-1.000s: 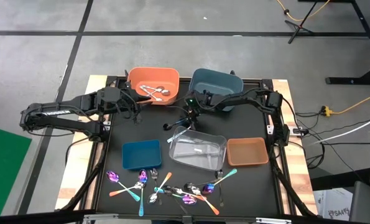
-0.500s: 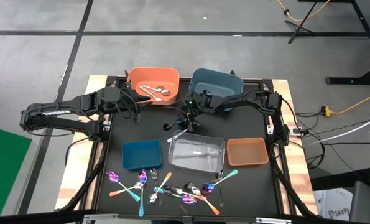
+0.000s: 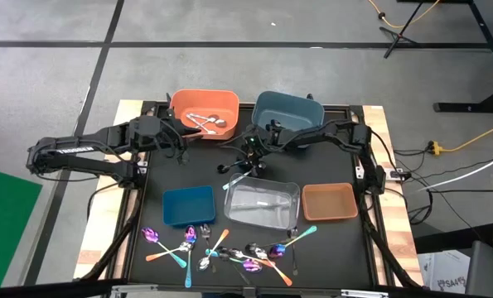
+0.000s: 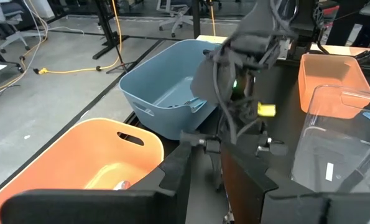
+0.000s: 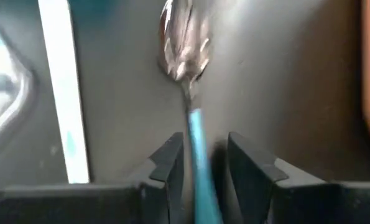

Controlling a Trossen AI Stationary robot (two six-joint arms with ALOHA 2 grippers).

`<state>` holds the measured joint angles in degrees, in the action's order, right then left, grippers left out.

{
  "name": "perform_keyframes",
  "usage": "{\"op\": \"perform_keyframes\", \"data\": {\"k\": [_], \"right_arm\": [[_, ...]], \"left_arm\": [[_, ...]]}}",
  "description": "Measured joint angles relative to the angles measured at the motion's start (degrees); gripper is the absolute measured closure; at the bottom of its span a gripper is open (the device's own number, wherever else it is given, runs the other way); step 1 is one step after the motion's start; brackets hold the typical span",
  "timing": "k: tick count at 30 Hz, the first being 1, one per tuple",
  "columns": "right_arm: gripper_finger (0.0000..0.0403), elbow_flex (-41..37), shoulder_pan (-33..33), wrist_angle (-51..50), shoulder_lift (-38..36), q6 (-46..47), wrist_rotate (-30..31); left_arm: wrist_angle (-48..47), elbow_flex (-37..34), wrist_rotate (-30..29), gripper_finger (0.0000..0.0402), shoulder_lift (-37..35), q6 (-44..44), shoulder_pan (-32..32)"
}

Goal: Sort silverware by color (type)
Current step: Put the blue spoon into the light blue bin

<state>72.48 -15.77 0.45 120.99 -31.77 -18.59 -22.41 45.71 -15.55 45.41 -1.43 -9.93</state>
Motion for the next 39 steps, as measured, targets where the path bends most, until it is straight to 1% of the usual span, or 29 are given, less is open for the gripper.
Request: {"op": "perform_keyframes", "data": {"k": [8, 22, 24, 26, 33, 35, 39], "right_arm": [[0.0288, 0.2, -0.1, 0.5, 0.6, 0.0, 2.6], [0.0289, 0.2, 0.0, -2.9, 0.6, 0.0, 1.0], [0.0297, 0.2, 0.0, -3.0, 0.6, 0.0, 1.0], [0.0313, 0.2, 0.0, -3.1, 0.6, 0.0, 0.9], [0.0392, 0.1, 0.0, -3.4, 0.6, -0.1, 0.7], [0.0397, 0.1, 0.0, -3.3, 0.6, -0.1, 0.6], [0.0389, 0.1, 0.0, -2.8, 0.7, -0.1, 0.7]], "left_arm": [[-0.5, 0.0, 0.0, 0.0319, 0.0, 0.0, 0.0], [-0.8, 0.0, 0.0, 0.0319, 0.0, 0.0, 0.0], [-0.8, 0.0, 0.0, 0.0319, 0.0, 0.0, 0.0], [-0.8, 0.0, 0.0, 0.0319, 0.0, 0.0, 0.0], [-0.8, 0.0, 0.0, 0.0319, 0.0, -0.1, 0.0], [-0.8, 0.0, 0.0, 0.0319, 0.0, -0.1, 0.0], [-0.7, 0.0, 0.0, 0.0319, 0.0, -0.1, 0.0]]}}
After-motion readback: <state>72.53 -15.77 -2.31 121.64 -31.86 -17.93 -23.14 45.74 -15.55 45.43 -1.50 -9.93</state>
